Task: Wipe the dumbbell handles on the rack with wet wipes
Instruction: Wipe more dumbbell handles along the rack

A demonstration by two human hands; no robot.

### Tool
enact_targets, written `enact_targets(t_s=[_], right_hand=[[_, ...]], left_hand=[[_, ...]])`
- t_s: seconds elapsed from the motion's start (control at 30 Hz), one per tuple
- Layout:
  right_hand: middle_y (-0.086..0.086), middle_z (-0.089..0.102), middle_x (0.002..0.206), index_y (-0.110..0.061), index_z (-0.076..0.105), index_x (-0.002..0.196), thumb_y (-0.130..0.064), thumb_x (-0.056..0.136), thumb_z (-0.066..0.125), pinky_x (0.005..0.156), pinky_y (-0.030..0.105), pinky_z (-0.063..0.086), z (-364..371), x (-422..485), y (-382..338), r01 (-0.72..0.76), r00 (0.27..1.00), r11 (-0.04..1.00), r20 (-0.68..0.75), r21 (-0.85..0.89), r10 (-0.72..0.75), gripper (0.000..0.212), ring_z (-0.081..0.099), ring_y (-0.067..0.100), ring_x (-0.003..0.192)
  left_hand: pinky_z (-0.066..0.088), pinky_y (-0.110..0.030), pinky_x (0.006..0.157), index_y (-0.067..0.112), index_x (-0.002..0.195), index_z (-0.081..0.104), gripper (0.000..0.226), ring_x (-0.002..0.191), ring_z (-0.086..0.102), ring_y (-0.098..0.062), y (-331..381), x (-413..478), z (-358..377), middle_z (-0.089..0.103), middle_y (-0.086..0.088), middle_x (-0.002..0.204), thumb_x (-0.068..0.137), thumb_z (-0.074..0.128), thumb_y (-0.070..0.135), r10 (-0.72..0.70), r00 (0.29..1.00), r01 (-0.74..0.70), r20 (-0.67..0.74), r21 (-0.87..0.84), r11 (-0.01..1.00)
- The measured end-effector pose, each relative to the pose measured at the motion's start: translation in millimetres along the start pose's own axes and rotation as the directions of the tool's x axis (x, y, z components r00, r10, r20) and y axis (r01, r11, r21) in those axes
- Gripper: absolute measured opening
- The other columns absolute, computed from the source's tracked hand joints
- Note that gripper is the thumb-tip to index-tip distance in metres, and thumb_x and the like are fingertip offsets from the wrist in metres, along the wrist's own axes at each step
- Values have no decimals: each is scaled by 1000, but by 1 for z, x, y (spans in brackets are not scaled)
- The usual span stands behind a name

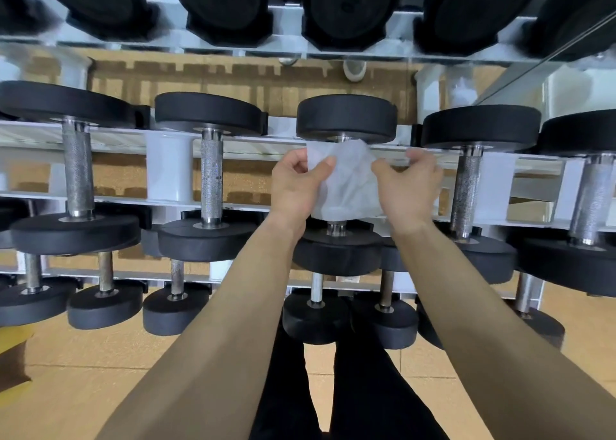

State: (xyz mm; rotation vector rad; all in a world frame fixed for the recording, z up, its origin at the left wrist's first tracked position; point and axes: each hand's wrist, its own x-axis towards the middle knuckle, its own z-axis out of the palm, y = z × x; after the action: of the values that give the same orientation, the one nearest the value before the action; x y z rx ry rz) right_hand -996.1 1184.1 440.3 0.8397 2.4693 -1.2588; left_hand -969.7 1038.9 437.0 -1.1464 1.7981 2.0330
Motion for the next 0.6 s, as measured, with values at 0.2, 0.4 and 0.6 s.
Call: enact_targets(t_s=[0.2, 0.4, 0.6], right_hand=[[0, 58, 124, -15, 57, 129, -38, 86, 65, 105, 43, 46, 29, -30, -5, 91, 960, 996, 266, -16, -84, 49, 55, 22, 120], [11, 75, 103, -9, 71, 106, -30, 82, 78, 91, 48, 59, 56, -10, -9, -207, 893, 957, 439, 206, 98, 33, 73, 28, 96], [16, 72, 104, -5, 71, 114, -29, 82, 82, 98, 51, 55, 55, 23, -14, -462, 708, 819, 698, 340, 110, 41, 71, 38, 101]], left_hand=[[56, -50, 85, 3, 94, 67, 21, 76, 64, -20, -3, 2, -2, 72, -10, 83, 88, 78, 19, 49, 997, -49, -55, 4, 999], [51, -34, 90, 24, 95, 63, 5, 92, 66, -16, -36, -24, -3, 71, 3, 97, 96, 58, 24, 49, 916, -38, -397, 37, 999], [37, -4, 71, 30, 91, 57, 15, 87, 58, 2, -52, -41, 5, 68, 9, 97, 102, 52, 20, 27, 922, -7, -386, 55, 998]])
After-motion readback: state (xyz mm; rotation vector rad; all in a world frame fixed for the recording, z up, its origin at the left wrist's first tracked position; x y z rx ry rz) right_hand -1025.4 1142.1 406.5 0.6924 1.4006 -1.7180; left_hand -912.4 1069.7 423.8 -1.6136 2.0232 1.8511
